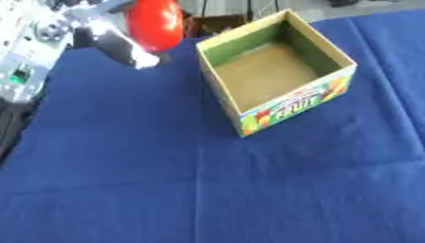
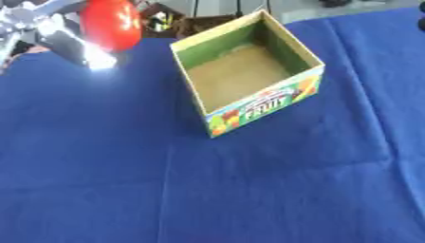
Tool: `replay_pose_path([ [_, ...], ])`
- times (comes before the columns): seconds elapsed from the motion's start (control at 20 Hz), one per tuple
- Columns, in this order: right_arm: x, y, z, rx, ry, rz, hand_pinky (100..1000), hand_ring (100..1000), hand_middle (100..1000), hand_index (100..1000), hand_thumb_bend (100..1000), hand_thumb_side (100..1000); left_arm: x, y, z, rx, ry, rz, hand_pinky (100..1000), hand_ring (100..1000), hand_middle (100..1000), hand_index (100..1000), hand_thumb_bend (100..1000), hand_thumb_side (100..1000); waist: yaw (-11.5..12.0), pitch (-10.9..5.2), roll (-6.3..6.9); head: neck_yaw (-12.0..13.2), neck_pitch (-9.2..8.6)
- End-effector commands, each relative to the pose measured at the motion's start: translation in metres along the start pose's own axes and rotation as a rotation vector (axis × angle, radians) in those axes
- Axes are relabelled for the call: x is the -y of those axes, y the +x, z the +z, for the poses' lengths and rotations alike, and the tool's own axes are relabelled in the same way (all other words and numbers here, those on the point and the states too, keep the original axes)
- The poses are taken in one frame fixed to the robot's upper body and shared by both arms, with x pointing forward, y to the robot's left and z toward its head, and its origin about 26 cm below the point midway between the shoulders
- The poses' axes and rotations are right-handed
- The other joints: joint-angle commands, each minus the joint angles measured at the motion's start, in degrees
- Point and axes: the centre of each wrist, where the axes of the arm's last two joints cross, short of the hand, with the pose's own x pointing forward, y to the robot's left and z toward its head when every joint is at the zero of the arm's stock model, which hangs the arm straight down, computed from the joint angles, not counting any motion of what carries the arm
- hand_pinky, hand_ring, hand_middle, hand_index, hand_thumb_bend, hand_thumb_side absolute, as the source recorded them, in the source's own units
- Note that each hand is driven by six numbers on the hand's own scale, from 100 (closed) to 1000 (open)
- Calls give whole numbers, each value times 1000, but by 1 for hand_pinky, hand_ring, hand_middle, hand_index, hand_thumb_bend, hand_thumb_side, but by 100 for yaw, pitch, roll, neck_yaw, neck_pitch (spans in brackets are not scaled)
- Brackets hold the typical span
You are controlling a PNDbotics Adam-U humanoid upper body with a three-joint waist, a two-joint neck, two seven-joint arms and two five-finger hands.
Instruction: Pick up objects on the table and place them in the box.
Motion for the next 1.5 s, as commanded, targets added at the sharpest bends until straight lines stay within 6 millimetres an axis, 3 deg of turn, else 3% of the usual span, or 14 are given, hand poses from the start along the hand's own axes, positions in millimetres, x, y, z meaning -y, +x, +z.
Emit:
replay_pose_path([
  [0.05,3,10,-8,52,17,9,711,760,505,719,198,648,-3,-2,-17,-7,24,-15,100,323,424,608,100,328,-67,-81,-23,82,-52],
  [0.35,-2,16,-16,92,40,-15,711,760,505,719,195,647,2,0,-50,-22,76,-5,100,314,412,602,100,343,-406,23,102,274,-161],
  [0.4,-3,17,-17,99,46,-21,711,760,506,719,143,669,4,-1,-54,-27,85,-2,100,314,412,603,100,343,-466,39,126,303,-175],
  [0.45,-4,19,-19,105,52,-24,711,760,505,719,195,647,5,-2,-57,-31,91,-1,100,315,415,604,100,341,-536,60,155,327,-195],
  [0.6,-8,22,-22,125,69,-40,711,761,505,719,198,648,11,-6,-65,-42,127,-4,100,328,415,610,100,365,-724,118,231,410,-259],
  [0.85,-11,24,-25,137,90,-53,711,762,504,719,204,650,30,-12,-72,-23,227,8,100,313,415,606,100,369,-893,193,307,481,-313],
  [1.3,-19,32,-33,177,116,-91,711,762,504,719,200,649,69,-31,-75,-63,35,-33,100,324,434,627,100,372,-1199,302,375,666,-415],
  [1.45,-19,32,-33,177,117,-96,711,763,504,718,202,650,74,-36,-73,-69,-17,-45,108,414,463,651,100,432,-1238,317,376,665,-403],
  [1.5,-20,32,-33,175,117,-96,711,763,504,718,200,649,75,-37,-73,-70,-25,-48,163,448,473,660,100,452,-1239,319,376,663,-397],
])
